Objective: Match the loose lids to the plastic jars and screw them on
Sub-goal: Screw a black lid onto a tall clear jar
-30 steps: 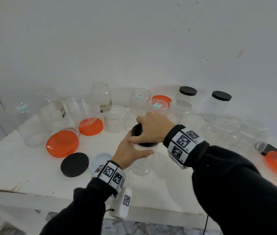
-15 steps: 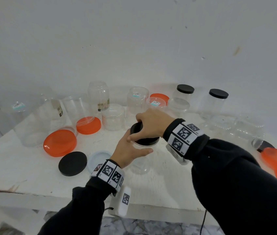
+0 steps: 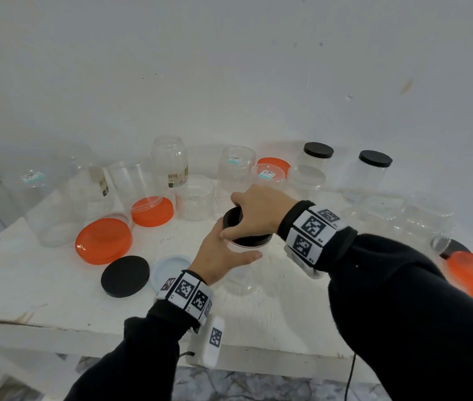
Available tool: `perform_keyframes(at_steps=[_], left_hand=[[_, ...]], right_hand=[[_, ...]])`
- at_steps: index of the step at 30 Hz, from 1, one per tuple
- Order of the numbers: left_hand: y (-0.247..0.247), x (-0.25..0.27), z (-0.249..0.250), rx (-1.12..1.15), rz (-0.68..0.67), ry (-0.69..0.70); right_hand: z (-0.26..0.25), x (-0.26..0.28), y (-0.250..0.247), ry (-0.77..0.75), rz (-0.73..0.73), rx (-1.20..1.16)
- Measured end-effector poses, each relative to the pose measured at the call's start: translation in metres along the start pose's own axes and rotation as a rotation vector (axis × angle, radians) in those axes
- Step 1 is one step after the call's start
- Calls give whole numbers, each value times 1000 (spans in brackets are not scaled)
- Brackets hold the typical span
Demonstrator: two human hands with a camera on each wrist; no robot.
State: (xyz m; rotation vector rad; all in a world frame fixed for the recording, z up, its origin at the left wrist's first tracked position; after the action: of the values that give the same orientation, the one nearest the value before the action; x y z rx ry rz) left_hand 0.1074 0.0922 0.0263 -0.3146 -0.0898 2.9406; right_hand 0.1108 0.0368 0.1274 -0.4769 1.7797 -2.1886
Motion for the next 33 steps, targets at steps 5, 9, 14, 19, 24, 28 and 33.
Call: perform_keyframes(at_steps=[5,9,14,19,24,28,33], left_hand=[[0,-1,2,-37,-25,5],[-1,-1,2,-51,-24,-4],[2,0,3,-34,-34,2],[0,-1,-1,-13,-41,-13],[1,-2,3,-38,-50,0],[1,-1,0,-25,-43,-18],[-1,0,-4,10,-25,-27]], right_hand=[[3,7,16,-77,-287,-24],[-2,9,5,-167,-204,-90],[2,2,-1,-50,-23,-42],[5,2,4,-33,-97,105],[2,7,6,-181,-277,-50],[3,5,1,-94,-138,-65],[0,6,1,17,-22,99]])
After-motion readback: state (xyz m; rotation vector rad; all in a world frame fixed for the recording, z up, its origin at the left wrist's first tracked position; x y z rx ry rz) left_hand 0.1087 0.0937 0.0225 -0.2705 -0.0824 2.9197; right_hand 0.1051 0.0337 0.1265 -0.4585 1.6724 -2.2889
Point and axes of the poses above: each hand's wrist, its own x-axis away from the middle knuckle, its own y-axis out of the palm, z = x × y, the point moved 9 cm from there along -x, towards the middle knuckle, and after that the axes turned 8 degrees about x, right-handed, at the moved point
